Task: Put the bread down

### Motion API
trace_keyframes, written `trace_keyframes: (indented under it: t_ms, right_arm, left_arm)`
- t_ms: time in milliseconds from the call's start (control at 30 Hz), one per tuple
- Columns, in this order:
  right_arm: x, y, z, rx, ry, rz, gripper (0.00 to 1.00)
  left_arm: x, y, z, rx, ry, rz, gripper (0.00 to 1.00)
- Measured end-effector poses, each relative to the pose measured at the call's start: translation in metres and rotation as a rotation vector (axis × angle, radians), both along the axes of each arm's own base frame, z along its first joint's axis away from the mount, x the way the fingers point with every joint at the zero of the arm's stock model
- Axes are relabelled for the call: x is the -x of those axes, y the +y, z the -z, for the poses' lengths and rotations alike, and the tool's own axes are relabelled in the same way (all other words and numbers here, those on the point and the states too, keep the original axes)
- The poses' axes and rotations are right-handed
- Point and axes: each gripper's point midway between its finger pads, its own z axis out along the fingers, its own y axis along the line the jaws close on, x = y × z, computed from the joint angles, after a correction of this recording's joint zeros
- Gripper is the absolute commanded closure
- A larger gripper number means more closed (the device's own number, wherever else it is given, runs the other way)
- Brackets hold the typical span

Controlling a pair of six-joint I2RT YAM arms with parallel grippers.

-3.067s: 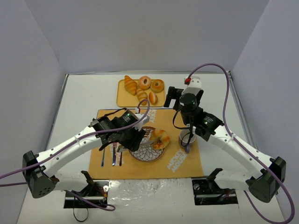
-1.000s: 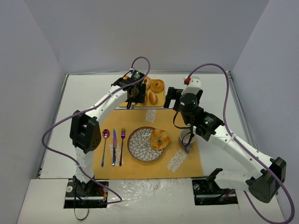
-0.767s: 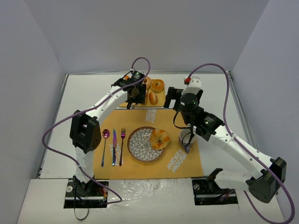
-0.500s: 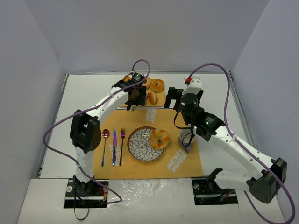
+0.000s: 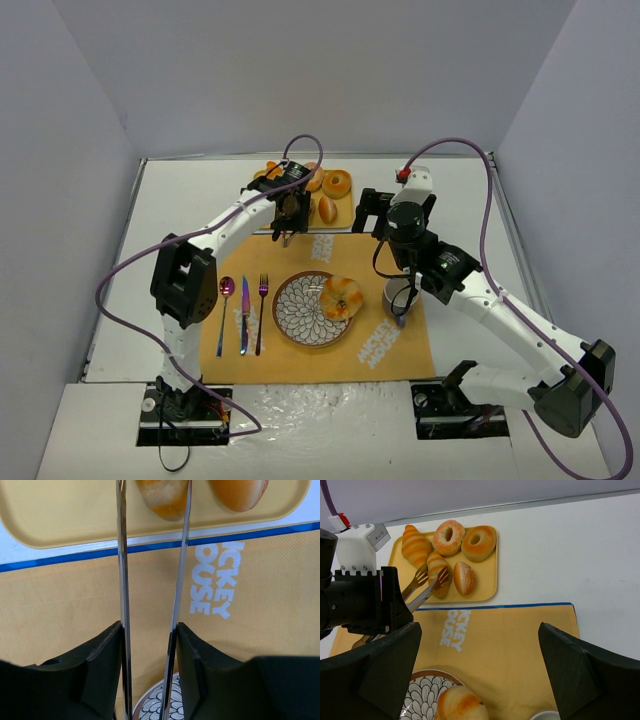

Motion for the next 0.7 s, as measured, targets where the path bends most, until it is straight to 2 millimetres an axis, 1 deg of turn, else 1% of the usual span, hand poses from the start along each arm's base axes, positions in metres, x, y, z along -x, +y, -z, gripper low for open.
trace_keyframes:
  t_ms: [67,100,133,267,367,467,500,700]
  right_arm:
    - [0.0,0.0,0.0,0.001,0.001,0.0,0.0]
    - [0.001,-0.001,0.001,0.001,0.001,0.0,0.0]
    - [0.001,-0.001,0.001,0.001,0.002,0.0,0.0]
    - [0.001,-0.001,0.0,0.0,0.0,0.0,0.0]
    - [0.001,-0.001,0.0,0.0,0.0,0.0,0.0]
    - [0.001,-0.001,0.0,0.0,0.0,0.0,0.0]
    - [0.001,-0.001,0.0,0.0,0.0,0.0,0.0]
    - [0.001,-0.001,0.0,0.001,0.0,0.001,0.0]
  left_arm:
    - [0.0,0.0,0.001,0.001,0.003,0.001,0.85]
    - [0.0,0.0,0.001,0.001,0.003,0.002,0.92]
    - [0.0,0.0,0.001,0.002,0.002,0.001,0.95]
    - [0.001,-0.001,0.0,-0.001,0.0,0.003,1.0]
    - [0.003,-0.001,-0.003,-0.005,-0.006,0.005,1.0]
    - [0.008,0.002,-0.016,-0.001,-0.025,0.01,1.0]
    - [0.01,0.002,-0.023,0.003,-0.036,0.013,1.0]
    - [0.023,0.01,-0.076,0.047,-0.12,0.031,1.0]
